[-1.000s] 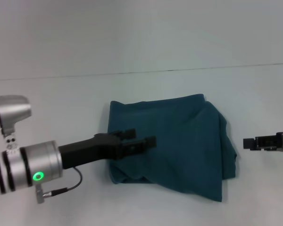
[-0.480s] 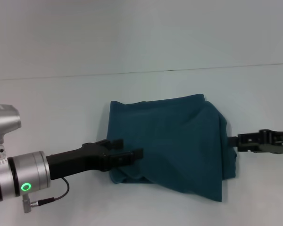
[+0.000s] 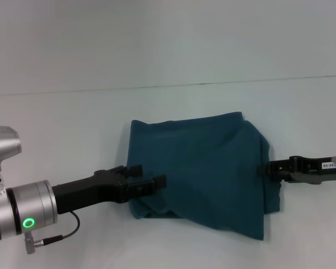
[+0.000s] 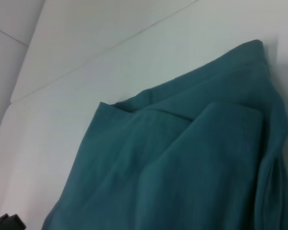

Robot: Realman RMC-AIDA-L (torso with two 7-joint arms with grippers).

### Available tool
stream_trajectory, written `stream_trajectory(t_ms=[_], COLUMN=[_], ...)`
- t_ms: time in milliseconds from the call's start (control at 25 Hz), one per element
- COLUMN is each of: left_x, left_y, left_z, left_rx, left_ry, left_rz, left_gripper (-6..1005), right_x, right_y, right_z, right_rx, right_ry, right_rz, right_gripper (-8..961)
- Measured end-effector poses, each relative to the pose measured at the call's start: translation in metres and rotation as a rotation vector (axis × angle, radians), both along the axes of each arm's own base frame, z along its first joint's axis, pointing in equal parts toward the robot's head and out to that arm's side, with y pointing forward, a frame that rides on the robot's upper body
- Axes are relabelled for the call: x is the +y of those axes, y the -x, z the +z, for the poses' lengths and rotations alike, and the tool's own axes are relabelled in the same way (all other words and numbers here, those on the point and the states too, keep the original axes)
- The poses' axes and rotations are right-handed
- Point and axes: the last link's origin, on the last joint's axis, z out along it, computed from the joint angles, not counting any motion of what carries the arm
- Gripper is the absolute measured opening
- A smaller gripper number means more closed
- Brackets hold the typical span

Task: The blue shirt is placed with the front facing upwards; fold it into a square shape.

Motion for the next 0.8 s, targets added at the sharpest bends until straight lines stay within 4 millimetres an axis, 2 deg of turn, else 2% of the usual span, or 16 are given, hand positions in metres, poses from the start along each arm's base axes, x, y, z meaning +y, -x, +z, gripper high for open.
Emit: stream_trajectory(t_ms=[240, 800], left_x=[0.001, 0.002], left_y=[0.000, 0.000], left_z=[0.000, 0.001], left_rx=[0.007, 0.008], left_ry=[-0.007, -0.014], left_rz=[-0.006, -0.007], left_gripper=[952, 951], right_x=[-0.001, 0.001], right_y=[-0.003, -0.001], right_z=[-0.011, -0.022], right_rx=[-0.007, -0.011], right_ry=[-0.002, -0.021], right_rz=[-0.021, -0.021], right_gripper=[592, 590])
